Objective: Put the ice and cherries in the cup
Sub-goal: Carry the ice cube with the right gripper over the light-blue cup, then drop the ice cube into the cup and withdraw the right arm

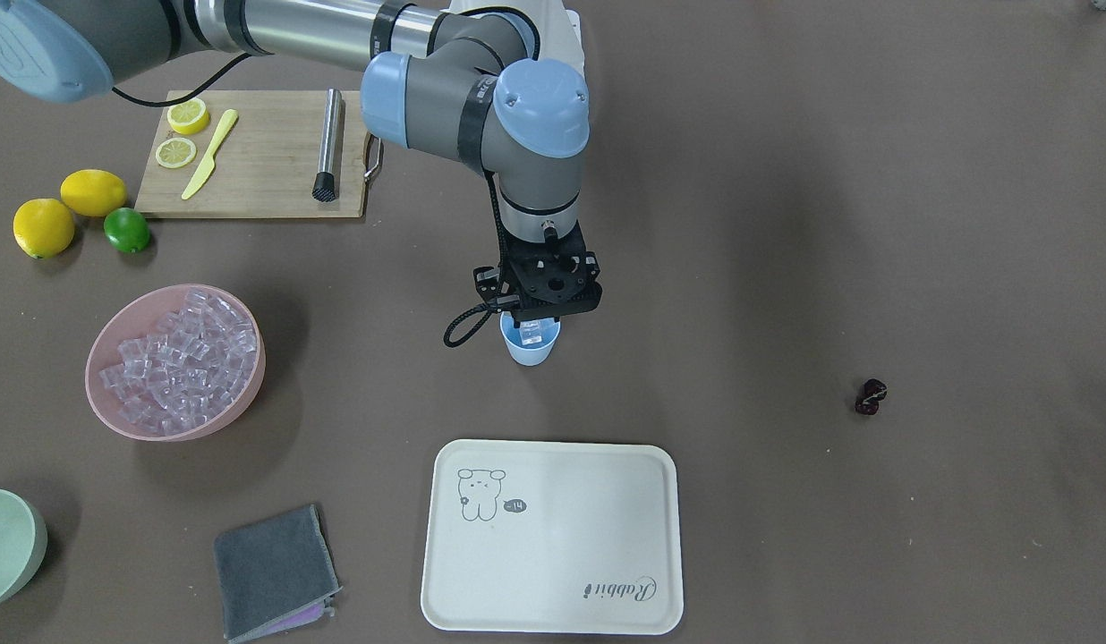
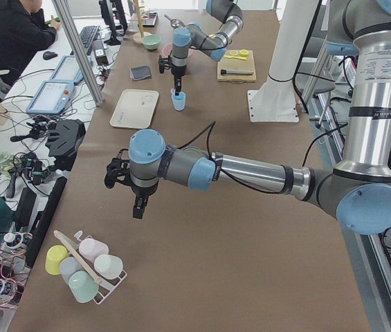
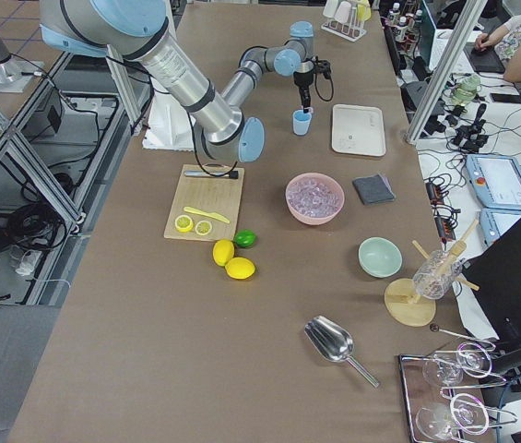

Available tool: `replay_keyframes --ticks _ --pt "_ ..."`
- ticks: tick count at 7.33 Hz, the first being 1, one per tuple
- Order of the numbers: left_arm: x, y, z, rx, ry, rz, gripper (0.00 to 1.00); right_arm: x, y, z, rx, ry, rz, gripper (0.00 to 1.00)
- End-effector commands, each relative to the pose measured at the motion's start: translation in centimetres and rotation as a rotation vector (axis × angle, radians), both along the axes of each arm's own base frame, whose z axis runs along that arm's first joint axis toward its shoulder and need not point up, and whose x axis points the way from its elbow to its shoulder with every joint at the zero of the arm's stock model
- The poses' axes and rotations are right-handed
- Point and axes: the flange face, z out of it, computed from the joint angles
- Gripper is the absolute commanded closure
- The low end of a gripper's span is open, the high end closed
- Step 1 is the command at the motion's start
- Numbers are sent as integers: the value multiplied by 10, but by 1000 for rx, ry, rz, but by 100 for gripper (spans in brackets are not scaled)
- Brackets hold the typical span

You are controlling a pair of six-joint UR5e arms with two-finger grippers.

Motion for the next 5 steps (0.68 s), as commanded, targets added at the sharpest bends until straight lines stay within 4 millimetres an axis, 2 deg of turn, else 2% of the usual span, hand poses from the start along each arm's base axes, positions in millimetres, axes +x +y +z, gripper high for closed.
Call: replay_keyframes --ticks 1,3,4,5 --pt "0 -1 -1 -1 2 -1 2 11 8 11 7 -10 -1 18" --pt "0 -4 3 -3 3 5 2 15 6 11 17 -11 -7 15" --pt "1 -10 -4 5 7 6 2 37 -9 3 23 -30 12 15" --pt "3 -18 -14 15 7 7 2 104 -55 -3 19 -80 18 16"
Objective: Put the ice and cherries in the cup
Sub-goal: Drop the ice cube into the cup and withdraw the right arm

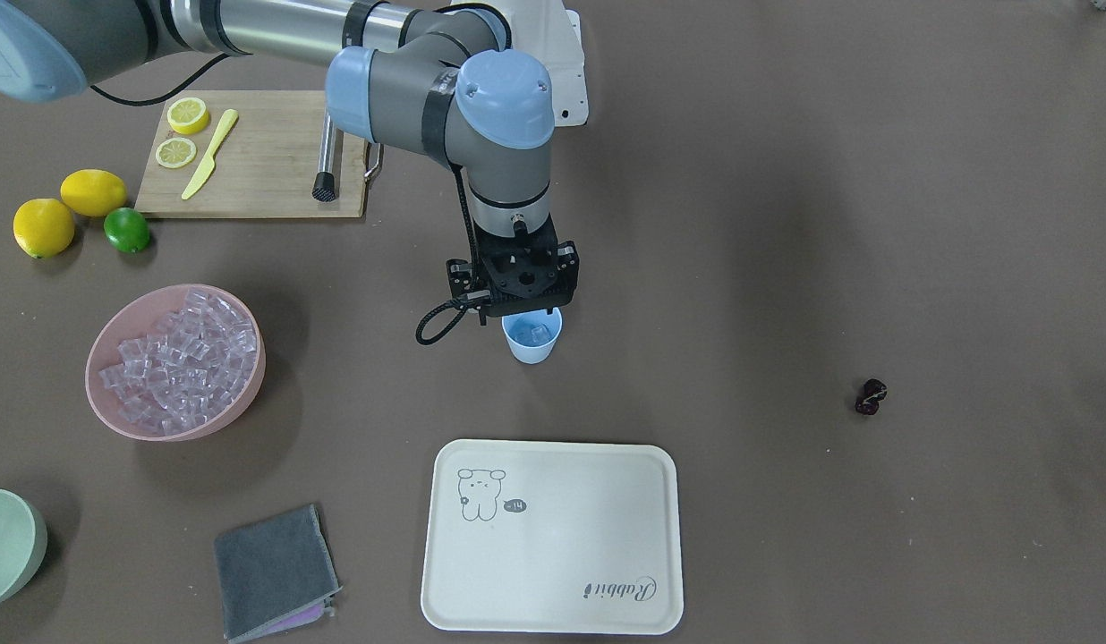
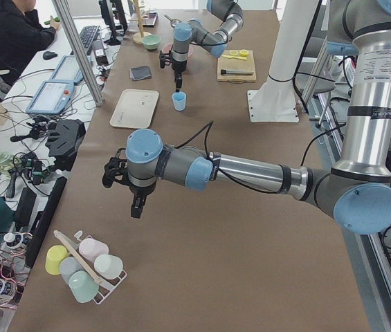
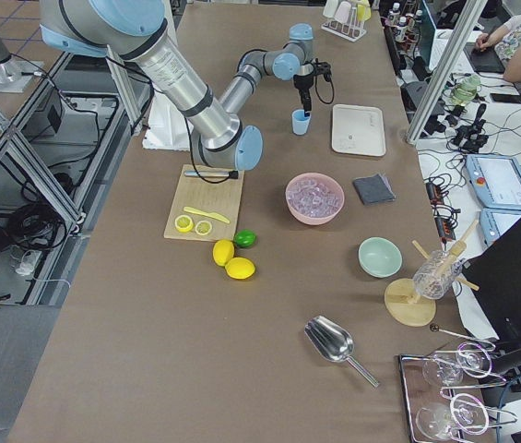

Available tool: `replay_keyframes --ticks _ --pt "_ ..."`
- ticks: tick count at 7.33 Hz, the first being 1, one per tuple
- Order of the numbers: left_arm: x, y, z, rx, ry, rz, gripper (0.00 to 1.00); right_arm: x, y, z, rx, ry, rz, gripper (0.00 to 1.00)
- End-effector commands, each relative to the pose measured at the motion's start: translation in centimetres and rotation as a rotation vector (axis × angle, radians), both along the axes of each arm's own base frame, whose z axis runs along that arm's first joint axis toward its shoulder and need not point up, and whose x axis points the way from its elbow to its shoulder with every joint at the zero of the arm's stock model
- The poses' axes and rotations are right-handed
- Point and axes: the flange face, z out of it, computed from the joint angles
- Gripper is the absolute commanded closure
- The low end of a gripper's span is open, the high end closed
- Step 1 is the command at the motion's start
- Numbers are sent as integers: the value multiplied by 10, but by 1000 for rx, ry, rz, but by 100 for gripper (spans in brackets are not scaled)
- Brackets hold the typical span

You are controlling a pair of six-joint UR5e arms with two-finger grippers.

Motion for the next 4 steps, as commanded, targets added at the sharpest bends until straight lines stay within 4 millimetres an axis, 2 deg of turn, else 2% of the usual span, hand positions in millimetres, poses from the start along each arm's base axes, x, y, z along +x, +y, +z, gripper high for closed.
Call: replay_keyframes --ticks 1,2,3,4 --pt "16 -17 -4 3 -3 26 2 159 -80 31 11 -105 -74 17" --pt "33 -38 -17 28 -22 58 2 253 -109 83 22 -134 -116 17" --pt "34 -44 -22 31 -36 50 2 331 -131 136 69 -126 -152 17" --pt "62 -62 -31 40 -36 94 2 387 -137 188 113 -87 -176 17"
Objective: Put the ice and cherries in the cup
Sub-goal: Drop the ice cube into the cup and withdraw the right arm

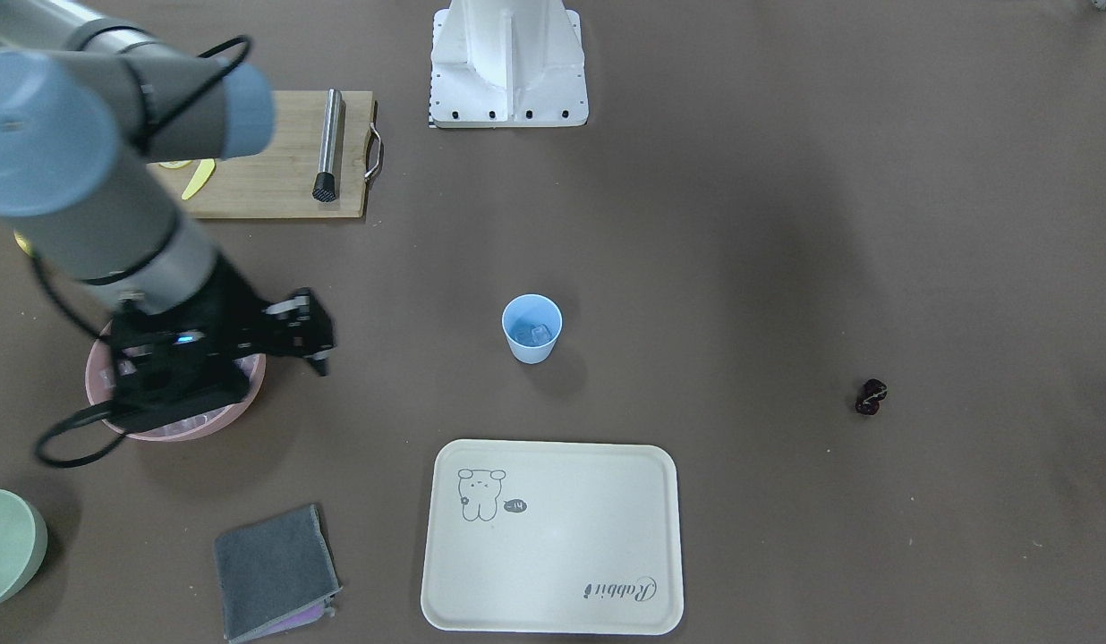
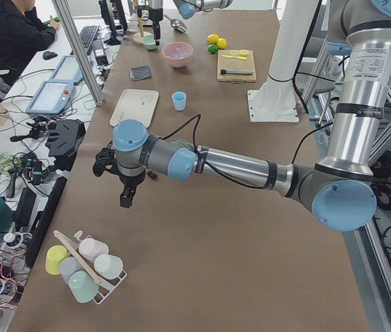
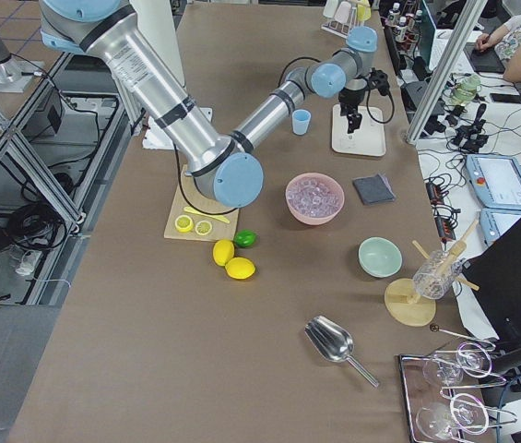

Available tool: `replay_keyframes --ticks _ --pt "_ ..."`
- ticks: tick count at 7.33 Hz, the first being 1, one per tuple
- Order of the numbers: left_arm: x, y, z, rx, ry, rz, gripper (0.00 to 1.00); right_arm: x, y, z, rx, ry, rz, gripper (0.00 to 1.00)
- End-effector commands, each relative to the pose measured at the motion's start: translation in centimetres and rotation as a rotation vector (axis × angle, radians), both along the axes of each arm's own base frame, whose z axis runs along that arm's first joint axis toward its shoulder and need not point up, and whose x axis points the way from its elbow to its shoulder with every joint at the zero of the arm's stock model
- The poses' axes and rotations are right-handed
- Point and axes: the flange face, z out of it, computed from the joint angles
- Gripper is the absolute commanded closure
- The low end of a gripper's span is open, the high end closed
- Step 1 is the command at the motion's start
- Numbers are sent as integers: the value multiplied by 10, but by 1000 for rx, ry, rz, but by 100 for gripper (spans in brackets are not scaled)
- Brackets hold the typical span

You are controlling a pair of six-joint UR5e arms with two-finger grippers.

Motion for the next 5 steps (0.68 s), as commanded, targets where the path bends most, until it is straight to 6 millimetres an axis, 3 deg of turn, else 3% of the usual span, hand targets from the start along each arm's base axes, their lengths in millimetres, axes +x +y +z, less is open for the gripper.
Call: replay_keyframes --ticks 1,2,4,5 --pt "40 -47 -15 13 -5 58 2 171 -12 108 95 42 3 17" --pt "65 -59 -11 5 -6 97 2 218 8 161 110 35 -34 17" --pt "79 -58 -30 -12 14 75 2 287 69 273 104 76 -70 17" --pt "109 -53 -53 21 26 99 2 311 106 289 84 83 -34 17"
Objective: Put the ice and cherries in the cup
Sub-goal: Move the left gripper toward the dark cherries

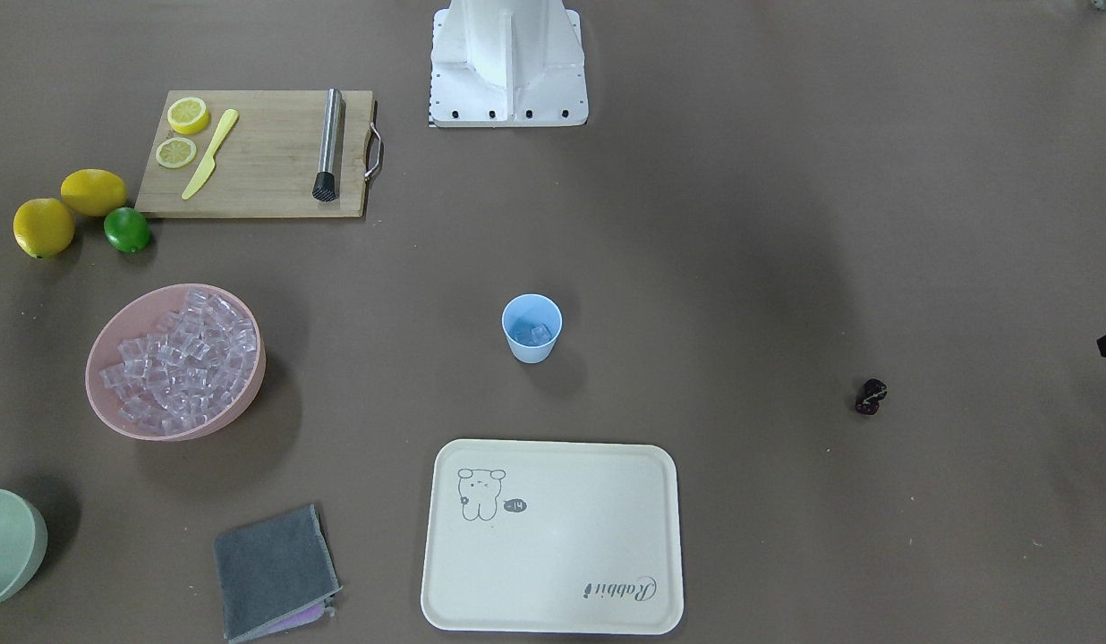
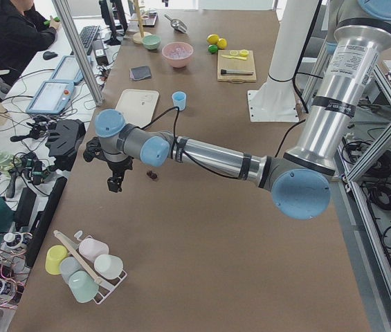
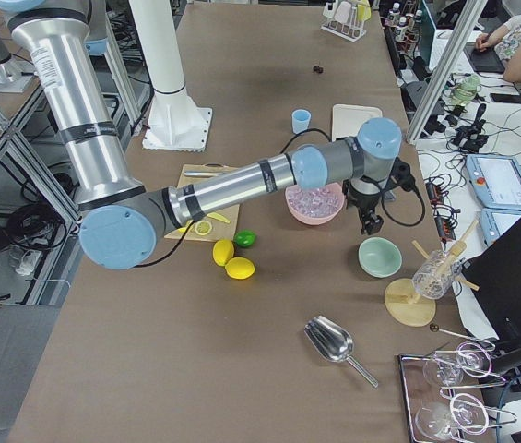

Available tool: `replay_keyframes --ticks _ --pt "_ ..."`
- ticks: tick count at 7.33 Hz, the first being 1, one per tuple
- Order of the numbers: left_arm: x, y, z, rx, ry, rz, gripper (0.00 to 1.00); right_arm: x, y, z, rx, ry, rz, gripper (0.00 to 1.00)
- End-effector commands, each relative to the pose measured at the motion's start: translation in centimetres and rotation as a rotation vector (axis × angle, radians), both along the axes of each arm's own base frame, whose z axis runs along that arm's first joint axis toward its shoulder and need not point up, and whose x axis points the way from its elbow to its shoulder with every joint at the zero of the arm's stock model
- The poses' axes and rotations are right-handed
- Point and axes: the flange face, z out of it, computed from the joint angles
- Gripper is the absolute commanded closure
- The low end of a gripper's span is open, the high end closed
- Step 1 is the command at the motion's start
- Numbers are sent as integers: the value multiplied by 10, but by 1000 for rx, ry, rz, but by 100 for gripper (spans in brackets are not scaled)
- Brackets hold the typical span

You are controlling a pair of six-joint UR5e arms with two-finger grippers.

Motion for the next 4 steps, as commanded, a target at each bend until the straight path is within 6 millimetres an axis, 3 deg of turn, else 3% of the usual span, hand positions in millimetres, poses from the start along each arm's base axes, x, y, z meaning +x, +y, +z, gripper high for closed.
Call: replay_keyframes --ticks 1,2,3,4 --pt "68 -4 -41 46 17 70 2 57 87 65 -45 11 49 17" --pt "95 -15 -57 46 21 84 2 65 113 88 -84 12 62 17" --pt "119 -12 -58 65 -20 101 2 74 122 95 -91 12 75 17" --pt "129 -9 -52 56 -24 114 2 79 124 96 -94 11 86 16"
